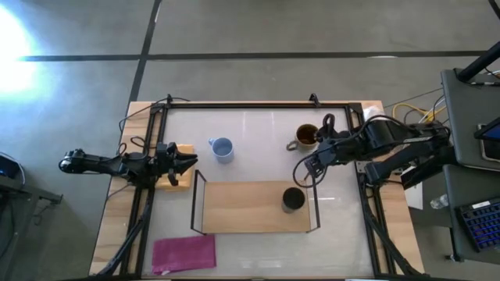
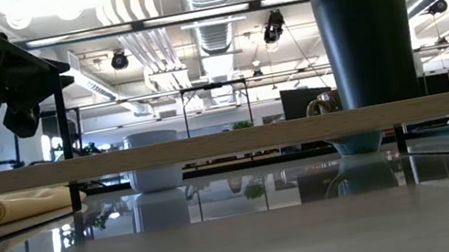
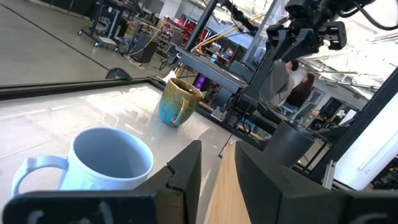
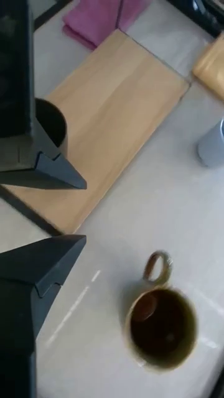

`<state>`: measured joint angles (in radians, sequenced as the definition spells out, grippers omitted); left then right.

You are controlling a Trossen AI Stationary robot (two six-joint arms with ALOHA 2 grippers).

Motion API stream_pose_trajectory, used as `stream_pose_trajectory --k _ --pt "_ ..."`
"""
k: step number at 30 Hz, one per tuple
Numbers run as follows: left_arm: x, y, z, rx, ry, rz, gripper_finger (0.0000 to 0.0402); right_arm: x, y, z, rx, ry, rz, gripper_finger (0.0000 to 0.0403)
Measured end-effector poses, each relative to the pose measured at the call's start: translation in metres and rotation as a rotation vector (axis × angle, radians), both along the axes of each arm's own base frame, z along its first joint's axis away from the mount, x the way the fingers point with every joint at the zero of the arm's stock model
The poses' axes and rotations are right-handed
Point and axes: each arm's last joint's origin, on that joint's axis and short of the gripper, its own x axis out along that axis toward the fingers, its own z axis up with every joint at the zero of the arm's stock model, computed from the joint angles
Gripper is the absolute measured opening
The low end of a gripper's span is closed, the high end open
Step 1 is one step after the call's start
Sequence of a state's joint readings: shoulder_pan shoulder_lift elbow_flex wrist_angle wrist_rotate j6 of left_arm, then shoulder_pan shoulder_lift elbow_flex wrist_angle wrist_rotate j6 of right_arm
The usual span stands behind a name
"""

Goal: Stack small to large cups/mugs on shelf
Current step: Put the brown mug on the shelf

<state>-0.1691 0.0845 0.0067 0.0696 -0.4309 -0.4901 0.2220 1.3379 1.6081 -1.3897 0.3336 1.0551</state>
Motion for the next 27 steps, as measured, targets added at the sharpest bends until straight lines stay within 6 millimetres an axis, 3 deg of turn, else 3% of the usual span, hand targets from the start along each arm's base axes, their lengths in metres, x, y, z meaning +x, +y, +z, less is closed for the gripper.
stream_pose_trajectory --k 5,11,15,22,27 --pt "0.000 0.000 0.000 0.000 0.000 0.000 0.0084 0.009 -0.019 0.004 -0.007 -0.036 0.073 0.0120" --pt "0.000 0.000 0.000 0.000 0.000 0.000 0.0084 0.000 -0.071 0.008 -0.091 0.004 0.022 0.0120" --pt "0.000 0.000 0.000 0.000 0.000 0.000 0.0084 -0.010 -0.101 0.004 -0.032 0.037 0.015 0.0124" --pt "0.000 0.000 0.000 0.000 0.000 0.000 0.0084 -0.017 -0.140 -0.038 0.047 0.168 -0.070 0.0141" --pt "0.000 0.000 0.000 0.000 0.000 0.000 0.0084 -0.036 -0.169 -0.076 0.108 0.295 -0.213 0.0161"
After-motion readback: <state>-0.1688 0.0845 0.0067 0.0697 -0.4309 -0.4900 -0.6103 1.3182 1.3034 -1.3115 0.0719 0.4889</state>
